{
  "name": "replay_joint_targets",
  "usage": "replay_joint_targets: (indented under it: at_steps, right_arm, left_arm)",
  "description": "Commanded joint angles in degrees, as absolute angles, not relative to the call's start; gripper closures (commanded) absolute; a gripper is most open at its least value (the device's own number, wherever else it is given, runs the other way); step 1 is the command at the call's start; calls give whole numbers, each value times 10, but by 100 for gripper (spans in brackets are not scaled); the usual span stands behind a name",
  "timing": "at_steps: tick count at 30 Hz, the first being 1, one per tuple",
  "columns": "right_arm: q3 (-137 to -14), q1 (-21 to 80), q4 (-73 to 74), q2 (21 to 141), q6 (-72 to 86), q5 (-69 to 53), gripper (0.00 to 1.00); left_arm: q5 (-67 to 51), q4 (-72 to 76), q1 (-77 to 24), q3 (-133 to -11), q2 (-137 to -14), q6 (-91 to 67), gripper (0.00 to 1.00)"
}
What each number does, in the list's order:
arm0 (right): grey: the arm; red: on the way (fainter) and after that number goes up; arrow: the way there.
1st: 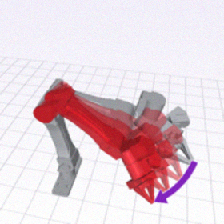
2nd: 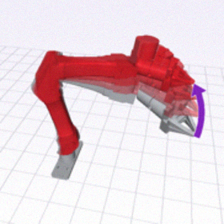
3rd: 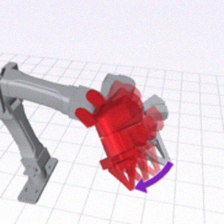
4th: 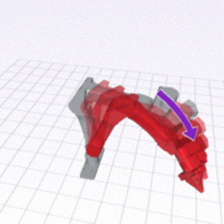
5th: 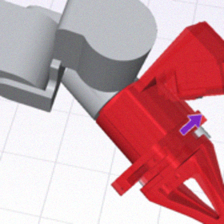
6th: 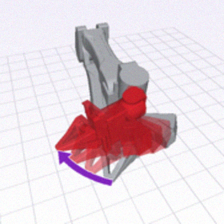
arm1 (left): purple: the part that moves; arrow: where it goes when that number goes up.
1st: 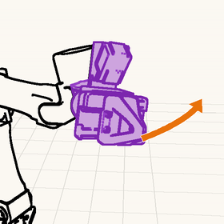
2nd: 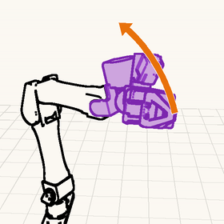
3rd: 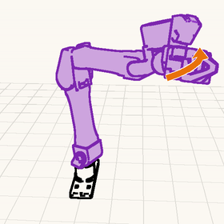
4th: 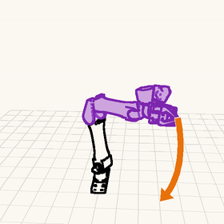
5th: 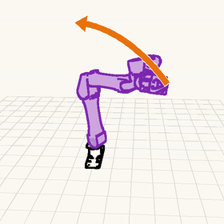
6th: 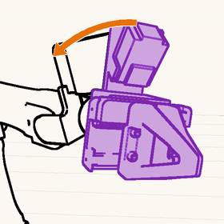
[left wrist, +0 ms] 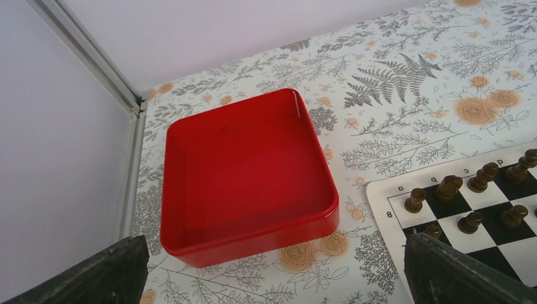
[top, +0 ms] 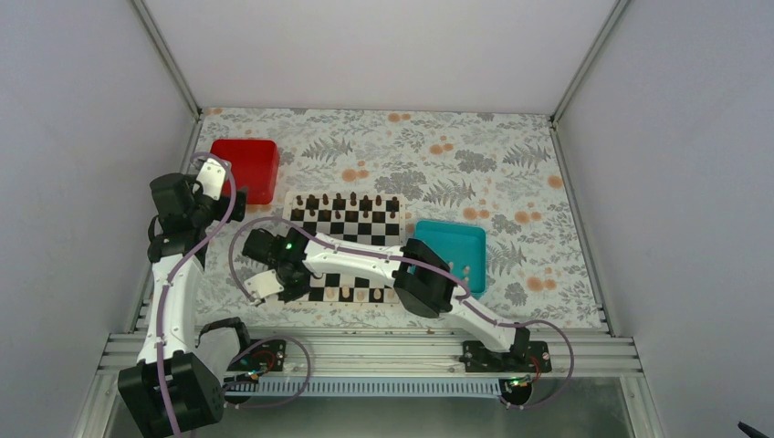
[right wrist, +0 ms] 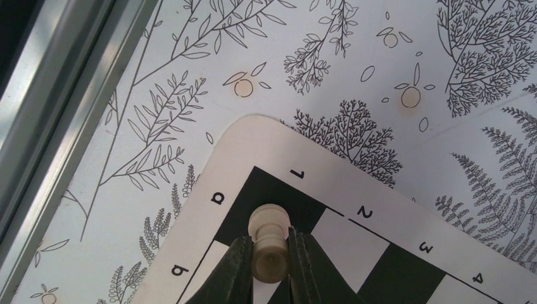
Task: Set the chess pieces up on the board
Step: Place the chess piece on the chessboard.
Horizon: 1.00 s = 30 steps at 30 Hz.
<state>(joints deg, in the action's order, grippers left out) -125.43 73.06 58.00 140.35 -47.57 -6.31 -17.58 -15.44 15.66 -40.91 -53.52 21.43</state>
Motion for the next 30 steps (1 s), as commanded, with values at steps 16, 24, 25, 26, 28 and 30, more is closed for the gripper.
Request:
replay_joint_targets:
  at_steps: [16,24,25,26,28,30]
  right_arm:
    - [-1250,730,564,1396,-486,-55,85]
    - [-1249,729,574,1398,-485,-60,88]
    - [-1248,729,576,1396,-485,-61,89]
    - [-1249,729,578,1395,-485,-64,89]
    - [-1248,729,580,1394,-484,-65,89]
    - [-1248,729,580,1396,-485,-65,89]
  left_arm:
    - [-182,-143,161,-403,-536,214,0]
    - [-182,-144,162,-401,-535,214,0]
    - [-181,-144,162,-402,-535,214,0]
    - [-181,-144,162,-402,-535,214,0]
    - [-181,-144,162,-402,-534,214,0]
    - [-182,-144,162,-402,-534,214,0]
